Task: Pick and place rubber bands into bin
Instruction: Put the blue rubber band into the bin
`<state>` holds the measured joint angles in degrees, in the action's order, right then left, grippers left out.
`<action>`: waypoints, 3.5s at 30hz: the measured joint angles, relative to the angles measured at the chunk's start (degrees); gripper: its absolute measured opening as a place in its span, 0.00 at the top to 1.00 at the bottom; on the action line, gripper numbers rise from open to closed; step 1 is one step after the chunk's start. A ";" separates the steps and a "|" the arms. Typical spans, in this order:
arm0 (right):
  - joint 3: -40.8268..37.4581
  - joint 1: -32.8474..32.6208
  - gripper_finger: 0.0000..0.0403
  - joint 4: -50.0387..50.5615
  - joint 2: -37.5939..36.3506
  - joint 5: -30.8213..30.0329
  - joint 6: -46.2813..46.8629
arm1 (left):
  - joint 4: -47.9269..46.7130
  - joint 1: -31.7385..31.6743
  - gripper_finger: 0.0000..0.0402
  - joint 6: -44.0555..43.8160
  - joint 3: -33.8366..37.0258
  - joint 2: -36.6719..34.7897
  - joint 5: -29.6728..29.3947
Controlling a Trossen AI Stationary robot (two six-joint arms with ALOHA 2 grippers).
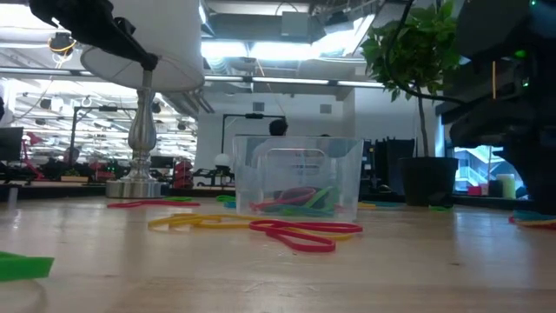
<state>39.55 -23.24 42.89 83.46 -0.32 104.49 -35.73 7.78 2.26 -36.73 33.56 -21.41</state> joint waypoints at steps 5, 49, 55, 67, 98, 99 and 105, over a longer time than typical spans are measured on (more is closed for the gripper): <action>0.15 0.00 0.79 0.17 0.00 -0.01 -0.09 | 0.02 0.01 0.66 0.00 -0.02 0.00 0.00; 0.22 -0.02 0.85 4.17 -0.57 -0.07 -1.62 | 1.72 0.01 0.66 -1.15 -0.02 0.07 0.00; 0.20 -0.02 0.85 2.34 -0.57 -0.07 -1.55 | 1.70 -0.01 0.67 -1.53 -0.02 0.07 0.00; 0.20 -0.04 0.85 1.38 -0.51 -0.14 -4.46 | 1.70 0.01 0.67 -1.53 -0.02 0.04 0.00; 17.35 -4.19 0.99 24.57 -1.03 -16.28 -4.50 | 1.68 -0.01 0.67 0.48 0.00 0.07 -0.44; 18.36 -4.37 0.99 24.74 -1.03 -17.65 -5.31 | 1.69 0.01 0.67 0.48 -0.01 0.07 -0.44; 19.78 -4.39 0.99 28.31 -1.05 -19.47 -3.20 | 1.68 0.00 0.67 0.50 -0.02 0.05 -0.46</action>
<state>59.33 -27.64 71.20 82.41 -19.78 101.29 -34.04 7.79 2.76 -36.75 33.61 -21.87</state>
